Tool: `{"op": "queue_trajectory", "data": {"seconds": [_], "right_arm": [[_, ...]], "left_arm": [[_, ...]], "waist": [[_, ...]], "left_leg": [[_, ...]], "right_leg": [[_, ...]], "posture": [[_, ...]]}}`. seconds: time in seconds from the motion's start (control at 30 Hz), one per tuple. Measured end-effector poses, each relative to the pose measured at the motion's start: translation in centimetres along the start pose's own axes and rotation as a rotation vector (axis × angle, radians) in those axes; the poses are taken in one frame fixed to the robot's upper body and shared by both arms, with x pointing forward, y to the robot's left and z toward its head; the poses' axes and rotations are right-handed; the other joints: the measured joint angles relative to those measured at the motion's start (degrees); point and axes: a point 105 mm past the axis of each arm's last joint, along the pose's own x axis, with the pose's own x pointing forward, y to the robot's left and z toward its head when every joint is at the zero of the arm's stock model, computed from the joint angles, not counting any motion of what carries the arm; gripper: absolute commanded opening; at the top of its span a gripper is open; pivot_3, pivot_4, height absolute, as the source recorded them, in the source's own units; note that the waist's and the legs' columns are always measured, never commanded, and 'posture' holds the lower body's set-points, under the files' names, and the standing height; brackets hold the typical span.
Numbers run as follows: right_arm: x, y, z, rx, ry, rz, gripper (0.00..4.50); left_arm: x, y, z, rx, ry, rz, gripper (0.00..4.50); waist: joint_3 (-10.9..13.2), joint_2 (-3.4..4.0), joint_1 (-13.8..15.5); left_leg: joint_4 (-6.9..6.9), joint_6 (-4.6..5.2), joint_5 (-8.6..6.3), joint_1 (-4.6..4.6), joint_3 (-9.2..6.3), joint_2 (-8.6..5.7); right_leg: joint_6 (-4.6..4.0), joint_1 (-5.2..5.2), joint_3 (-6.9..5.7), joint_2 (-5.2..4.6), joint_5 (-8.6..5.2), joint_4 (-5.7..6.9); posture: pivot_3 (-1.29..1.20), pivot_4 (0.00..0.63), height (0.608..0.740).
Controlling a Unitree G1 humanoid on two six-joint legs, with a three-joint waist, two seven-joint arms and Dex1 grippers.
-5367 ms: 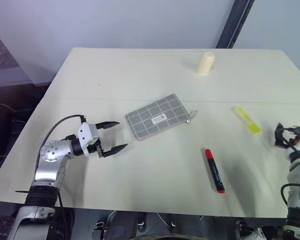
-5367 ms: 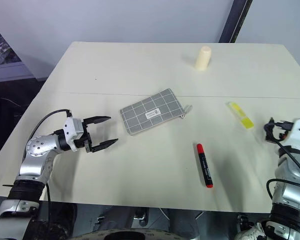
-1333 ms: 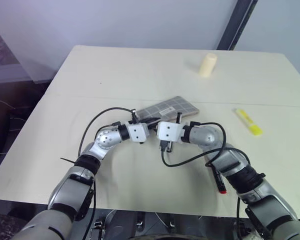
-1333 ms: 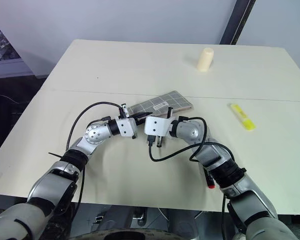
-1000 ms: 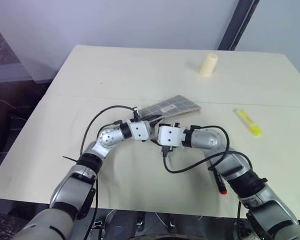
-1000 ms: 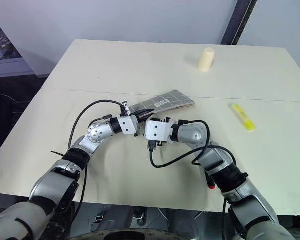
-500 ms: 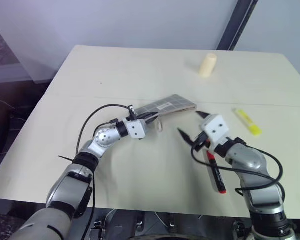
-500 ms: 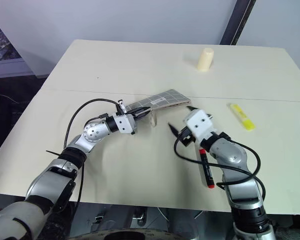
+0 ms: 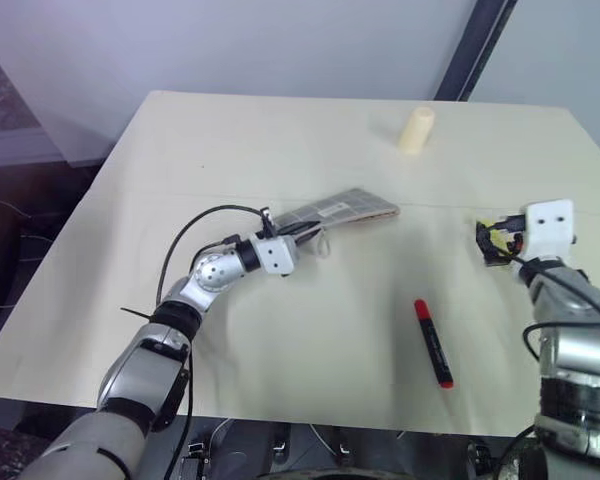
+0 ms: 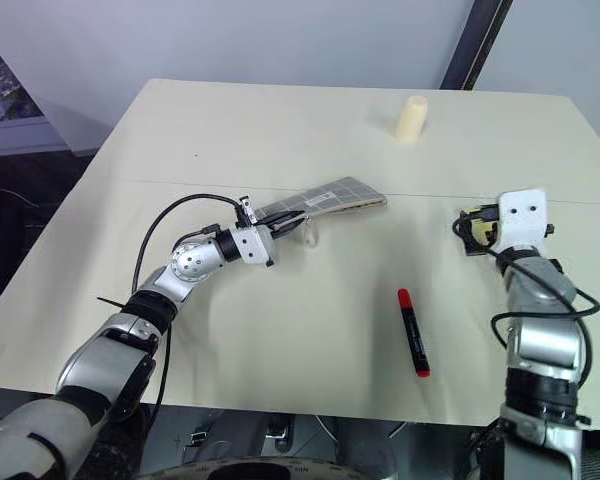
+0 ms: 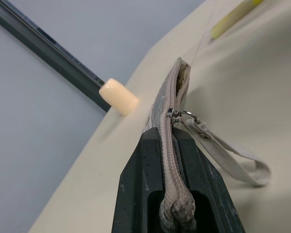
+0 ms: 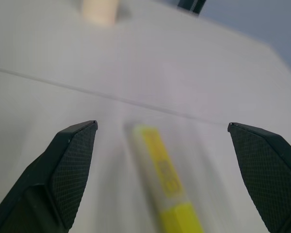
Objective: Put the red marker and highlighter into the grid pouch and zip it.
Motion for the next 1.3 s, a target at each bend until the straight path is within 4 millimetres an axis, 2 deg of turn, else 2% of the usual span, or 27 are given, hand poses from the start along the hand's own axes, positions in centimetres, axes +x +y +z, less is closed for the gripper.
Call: {"op": "queue_trajectory", "data": {"seconds": [0.13, 0.23, 0.33, 0.4, 0.5, 0.53, 0.63, 0.77, 0.83, 0.9, 1.1, 1.3], "right_arm": [[1.1, -1.5, -4.2, 0.110, 0.197, 0.068, 4.48], [1.8, -2.3, -4.6, 0.179, 0.227, 0.065, 4.48], [2.1, -3.3, -5.0, 0.250, 0.262, 0.044, 3.70], [2.0, -3.4, -4.9, 0.279, 0.269, 0.062, 2.84], [1.5, -3.5, -4.9, 0.273, 0.282, 0.086, 1.18], [1.2, -3.3, -4.9, 0.248, 0.278, 0.105, 0.85], [0.3, -1.6, -4.3, 0.180, 0.236, 0.214, 0.89], [-2.5, 5.0, 0.1, 0.026, 0.015, 0.549, 0.89], [-4.6, 8.0, 1.9, -0.030, -0.065, 0.689, 0.89], [-5.8, 10.1, 2.9, -0.064, -0.101, 0.773, 0.89], [-5.4, 11.5, 2.8, -0.104, -0.086, 0.758, 0.89], [-4.5, 11.7, 2.4, -0.118, -0.061, 0.741, 0.89]], "left_arm": [[-0.2, 0.1, -0.1, 0.005, 0.004, 0.000, 0.00], [-0.2, 0.2, 0.0, 0.009, 0.003, 0.001, 0.00], [-0.4, 0.1, 0.0, 0.009, 0.003, 0.001, 0.00], [-0.6, -0.2, -0.2, 0.000, 0.011, -0.001, 0.00], [-0.6, -0.3, -0.3, -0.003, 0.013, 0.000, 0.00], [-0.6, -0.3, -0.2, -0.004, 0.012, 0.001, 0.00], [-0.4, -0.2, -0.2, -0.016, 0.009, 0.006, 0.00], [0.0, 0.2, 0.1, -0.041, -0.007, 0.017, 0.00], [0.1, 0.4, 0.3, -0.042, -0.016, 0.011, 0.00], [0.2, 0.7, 0.5, -0.037, -0.024, 0.008, 0.00], [0.3, 0.9, 0.7, -0.047, -0.036, 0.005, 0.00], [0.4, 1.0, 1.0, -0.038, -0.051, -0.008, 0.00]], "waist": [[0.00, 0.01, -0.02], [0.00, 0.02, -0.11], [0.00, 0.01, -0.01], [0.00, 0.01, 0.07], [0.00, 0.01, -0.02], [0.00, 0.01, -0.01], [-0.01, 0.02, -0.01], [0.00, 0.04, -0.19], [0.00, 0.03, -0.01], [0.00, 0.02, 0.01], [0.00, 0.02, 0.05], [-0.01, 0.03, 0.07]], "left_leg": [[-0.05, 0.07, 0.04, -0.03, 0.01, 0.01], [-0.02, 0.02, 0.00, -0.04, 0.03, 0.01], [0.01, 0.01, -0.01, -0.03, 0.02, 0.02], [0.01, 0.02, -0.01, -0.04, 0.02, 0.03], [0.00, 0.05, -0.03, -0.10, 0.02, 0.02], [0.00, 0.06, -0.04, -0.13, 0.02, 0.03], [0.00, 0.07, -0.04, -0.28, 0.02, 0.03], [0.07, 0.09, -0.02, -0.51, 0.02, 0.04], [0.13, 0.05, -0.04, -0.53, -0.01, 0.04], [0.22, 0.05, -0.04, -0.53, -0.01, 0.04], [0.22, 0.14, -0.09, -0.53, 0.00, 0.04], [0.18, 0.25, -0.17, -0.78, 0.00, 0.01]], "right_leg": [[0.00, -0.02, 0.01, -0.01, 0.00, -0.01], [0.00, 0.01, 0.04, -0.02, 0.00, -0.02], [-0.02, 0.03, 0.03, -0.03, -0.01, -0.03], [-0.02, 0.03, 0.03, -0.03, -0.01, -0.03], [-0.01, 0.00, 0.03, -0.03, -0.01, -0.09], [-0.01, -0.02, 0.03, -0.03, 0.00, -0.10], [0.01, -0.17, 0.03, -0.03, 0.00, -0.08], [0.10, -0.42, 0.03, -0.01, 0.05, 0.03], [0.12, -0.40, 0.00, -0.01, 0.06, 0.03], [0.13, -0.33, 0.00, -0.01, 0.07, -0.03], [0.29, -0.25, 0.00, -0.01, 0.33, -0.74], [0.36, -0.31, 0.00, -0.01, 0.38, -0.82]], "posture": [[0.00, 0.150, 0.740], [0.00, 0.150, 0.740], [0.00, 0.150, 0.740], [0.00, 0.150, 0.740], [0.00, 0.150, 0.740], [0.00, 0.150, 0.740], [0.00, 0.150, 0.740], [0.00, 0.150, 0.740], [0.00, 0.150, 0.740], [0.00, 0.150, 0.740], [0.00, 0.150, 0.740], [0.00, 0.150, 0.740]]}}
